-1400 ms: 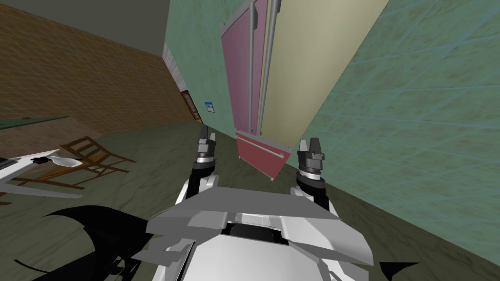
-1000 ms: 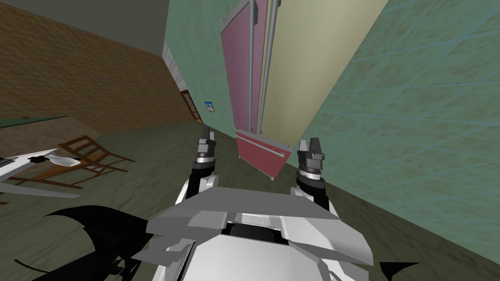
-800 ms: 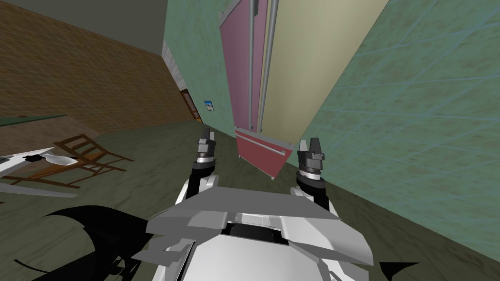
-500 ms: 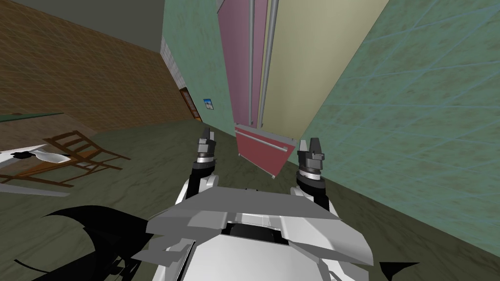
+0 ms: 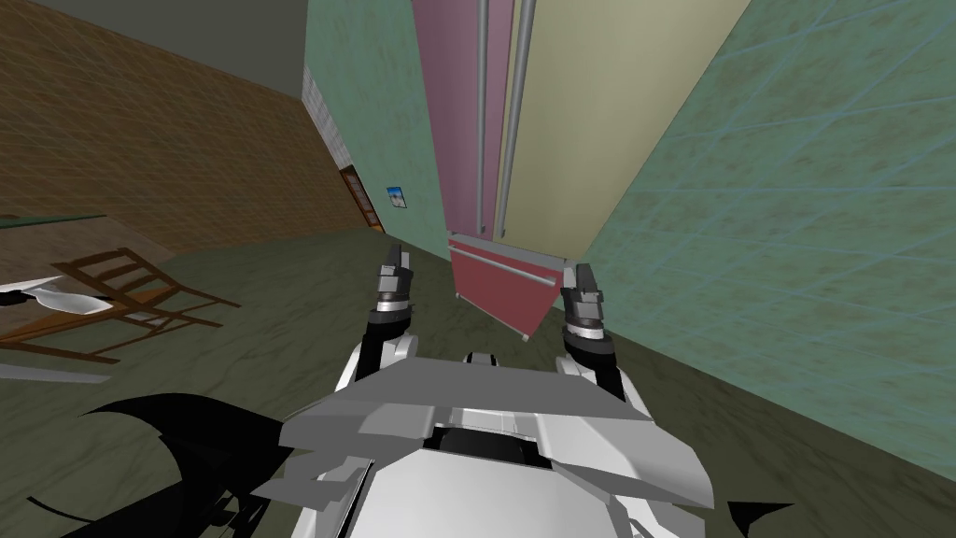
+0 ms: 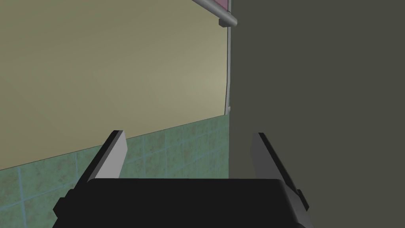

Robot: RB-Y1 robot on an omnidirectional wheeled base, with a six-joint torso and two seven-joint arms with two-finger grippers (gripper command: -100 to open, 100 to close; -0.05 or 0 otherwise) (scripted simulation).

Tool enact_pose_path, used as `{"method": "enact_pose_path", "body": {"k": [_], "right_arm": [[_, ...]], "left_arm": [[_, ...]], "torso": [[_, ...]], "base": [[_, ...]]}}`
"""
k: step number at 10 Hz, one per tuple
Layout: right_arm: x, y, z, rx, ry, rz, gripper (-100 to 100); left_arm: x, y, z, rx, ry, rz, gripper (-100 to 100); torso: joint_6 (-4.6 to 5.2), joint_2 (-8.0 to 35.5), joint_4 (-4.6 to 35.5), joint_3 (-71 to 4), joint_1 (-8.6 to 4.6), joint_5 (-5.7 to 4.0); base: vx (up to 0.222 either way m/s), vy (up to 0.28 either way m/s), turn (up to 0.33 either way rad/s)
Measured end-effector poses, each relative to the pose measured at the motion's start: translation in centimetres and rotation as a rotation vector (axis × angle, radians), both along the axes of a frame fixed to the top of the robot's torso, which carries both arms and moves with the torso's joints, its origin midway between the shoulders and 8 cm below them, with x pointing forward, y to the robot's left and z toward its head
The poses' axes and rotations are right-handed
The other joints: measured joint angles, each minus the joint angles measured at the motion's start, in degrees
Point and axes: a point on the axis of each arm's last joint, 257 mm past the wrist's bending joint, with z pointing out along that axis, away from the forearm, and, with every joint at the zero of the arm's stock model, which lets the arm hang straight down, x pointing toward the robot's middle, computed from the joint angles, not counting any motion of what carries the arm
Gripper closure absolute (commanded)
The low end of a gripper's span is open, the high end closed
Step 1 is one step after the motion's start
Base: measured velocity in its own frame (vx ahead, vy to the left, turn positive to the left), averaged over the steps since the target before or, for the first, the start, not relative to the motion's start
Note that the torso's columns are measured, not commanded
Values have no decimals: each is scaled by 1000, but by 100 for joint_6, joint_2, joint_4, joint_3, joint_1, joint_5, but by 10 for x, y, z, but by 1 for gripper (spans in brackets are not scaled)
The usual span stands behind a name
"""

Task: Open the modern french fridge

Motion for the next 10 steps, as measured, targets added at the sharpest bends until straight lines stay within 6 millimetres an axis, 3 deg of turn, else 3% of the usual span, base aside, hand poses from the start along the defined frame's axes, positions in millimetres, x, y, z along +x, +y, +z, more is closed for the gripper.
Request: {"method": "enact_pose_path", "body": {"k": [10], "right_arm": [[60, 57, -43, -433, 57, -16, -100]], "left_arm": [[0, 0, 0, 0, 0, 0, 0]], "torso": [[1, 7, 3, 2, -8, -2]], "base": [[73, 91, -46]]}}
